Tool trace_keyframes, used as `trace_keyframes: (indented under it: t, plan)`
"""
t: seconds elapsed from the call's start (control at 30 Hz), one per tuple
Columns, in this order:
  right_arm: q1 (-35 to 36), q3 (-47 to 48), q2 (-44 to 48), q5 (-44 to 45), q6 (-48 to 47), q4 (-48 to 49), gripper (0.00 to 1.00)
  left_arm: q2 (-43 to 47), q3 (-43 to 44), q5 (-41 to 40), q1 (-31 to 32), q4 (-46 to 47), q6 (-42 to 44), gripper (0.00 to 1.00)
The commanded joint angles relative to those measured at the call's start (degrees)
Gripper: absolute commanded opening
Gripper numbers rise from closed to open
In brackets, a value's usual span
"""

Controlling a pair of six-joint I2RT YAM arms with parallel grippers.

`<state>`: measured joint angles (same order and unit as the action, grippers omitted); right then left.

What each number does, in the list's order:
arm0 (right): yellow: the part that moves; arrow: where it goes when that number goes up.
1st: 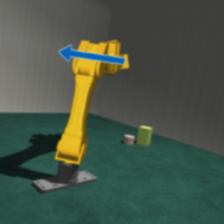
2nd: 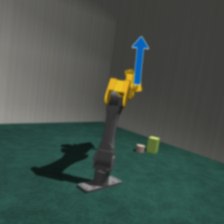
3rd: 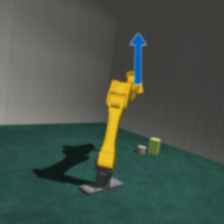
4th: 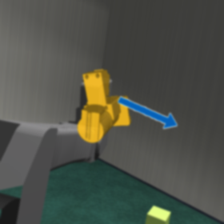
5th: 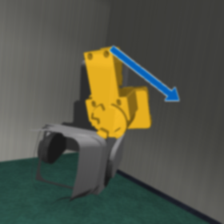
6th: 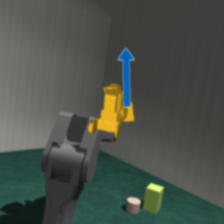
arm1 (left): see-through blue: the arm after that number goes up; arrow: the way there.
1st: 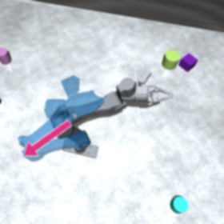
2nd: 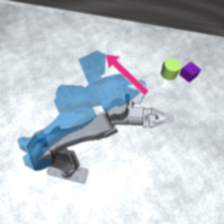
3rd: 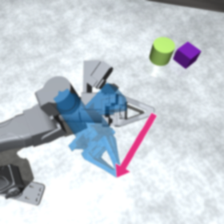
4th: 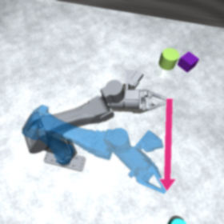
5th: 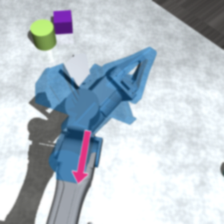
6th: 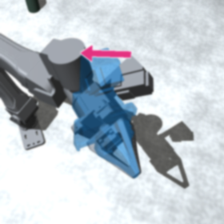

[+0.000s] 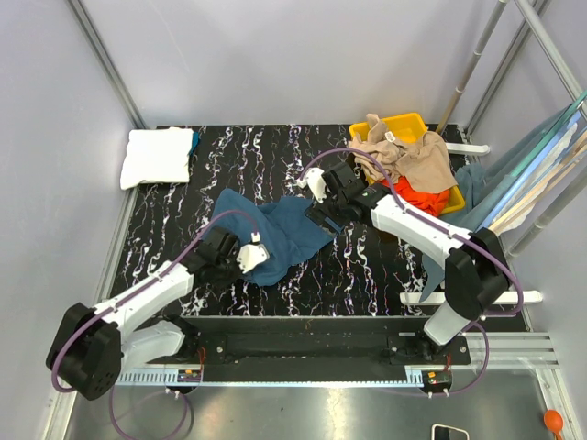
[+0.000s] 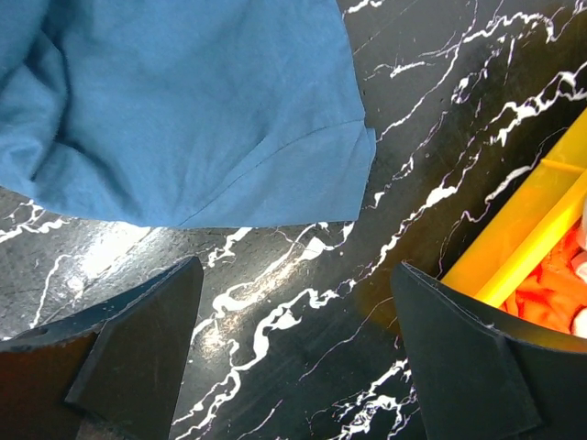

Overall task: Fold and stack the t-shirts
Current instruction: Flatten the tshirt out

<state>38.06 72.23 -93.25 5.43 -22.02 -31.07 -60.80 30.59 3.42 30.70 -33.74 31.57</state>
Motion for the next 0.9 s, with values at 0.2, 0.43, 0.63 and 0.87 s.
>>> trace_keyframes:
  t: [0.2, 0.43, 0.63, 0.87]
  plan:
    - [-3.6, -0.1, -4.4, 2.3, 0.9, 5.0, 0.92, 4.7, 7.3, -11.9, -0.1, 7.3, 0.1, 0.00]
    - [-9.9, 4.6, -9.7, -9.0, 2.0, 4.8, 0.88, 7.5, 13.6, -17.8, -0.9, 9.6, 1.3, 0.00]
    - [-11.8, 8.5, -15.0, -17.0, 1.3, 4.0, 0.80, 7.5, 13.4, -19.5, -1.0, 10.6, 1.9, 0.00]
    - [-11.9, 13.0, -21.0, -20.5, 1.1, 2.7, 0.72, 8.1, 11.1, -22.1, -1.0, 13.0, 3.3, 0.00]
